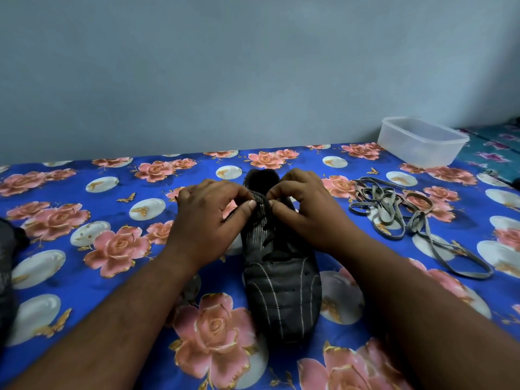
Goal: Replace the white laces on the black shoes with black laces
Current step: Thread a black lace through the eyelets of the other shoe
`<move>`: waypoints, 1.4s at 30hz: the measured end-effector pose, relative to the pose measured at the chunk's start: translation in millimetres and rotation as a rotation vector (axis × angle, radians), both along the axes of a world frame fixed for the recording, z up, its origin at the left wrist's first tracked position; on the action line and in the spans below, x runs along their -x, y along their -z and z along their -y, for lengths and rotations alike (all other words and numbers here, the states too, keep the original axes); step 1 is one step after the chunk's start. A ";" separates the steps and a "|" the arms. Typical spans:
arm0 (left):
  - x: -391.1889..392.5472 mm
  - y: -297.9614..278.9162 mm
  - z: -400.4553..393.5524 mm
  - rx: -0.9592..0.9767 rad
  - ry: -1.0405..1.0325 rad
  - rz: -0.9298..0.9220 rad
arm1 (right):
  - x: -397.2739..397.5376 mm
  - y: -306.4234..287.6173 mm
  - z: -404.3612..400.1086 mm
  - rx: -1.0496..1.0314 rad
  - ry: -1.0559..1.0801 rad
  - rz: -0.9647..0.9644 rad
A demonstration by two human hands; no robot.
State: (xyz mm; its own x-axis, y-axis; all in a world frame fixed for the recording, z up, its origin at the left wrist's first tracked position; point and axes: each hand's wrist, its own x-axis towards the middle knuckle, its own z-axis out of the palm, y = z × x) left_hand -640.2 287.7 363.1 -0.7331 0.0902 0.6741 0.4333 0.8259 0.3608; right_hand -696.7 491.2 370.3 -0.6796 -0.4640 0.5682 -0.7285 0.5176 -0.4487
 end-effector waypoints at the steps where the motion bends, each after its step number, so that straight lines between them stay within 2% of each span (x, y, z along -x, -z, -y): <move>1: 0.8 0.5 0.0 -0.010 0.025 0.016 | 1.2 1.4 -0.3 0.009 -0.019 0.056; 5: 1.6 -0.9 1.7 -0.022 0.121 0.020 | 4.4 3.8 -4.0 0.008 -0.062 0.060; 9: 3.8 -4.0 6.4 0.049 0.084 -0.091 | 8.2 3.1 -8.8 0.013 -0.086 -0.005; 13: 1.2 -6.4 3.4 0.097 0.035 -0.113 | 6.4 0.7 -5.9 0.037 -0.054 -0.005; 15: -0.2 -7.2 -1.8 0.031 0.010 -0.036 | 4.1 1.0 -1.9 0.042 -0.033 0.052; 20: 0.2 -9.0 -13.5 -0.401 0.093 0.364 | -0.3 -3.4 4.6 0.080 -0.034 0.311; 24: -1.2 -13.8 -18.8 -0.599 0.099 0.497 | 2.4 -4.7 7.6 0.121 -0.068 0.404; 29: -2.0 -14.3 -18.2 -0.628 0.122 0.521 | 5.8 -3.6 4.8 0.129 -0.124 0.438; 33: 1.8 -11.5 -14.1 -0.610 0.121 0.513 | 5.1 -4.7 0.9 0.030 -0.116 0.378; 42: 2.5 -4.1 21.7 -0.567 0.123 0.492 | 5.2 4.1 -19.7 0.065 -0.213 0.413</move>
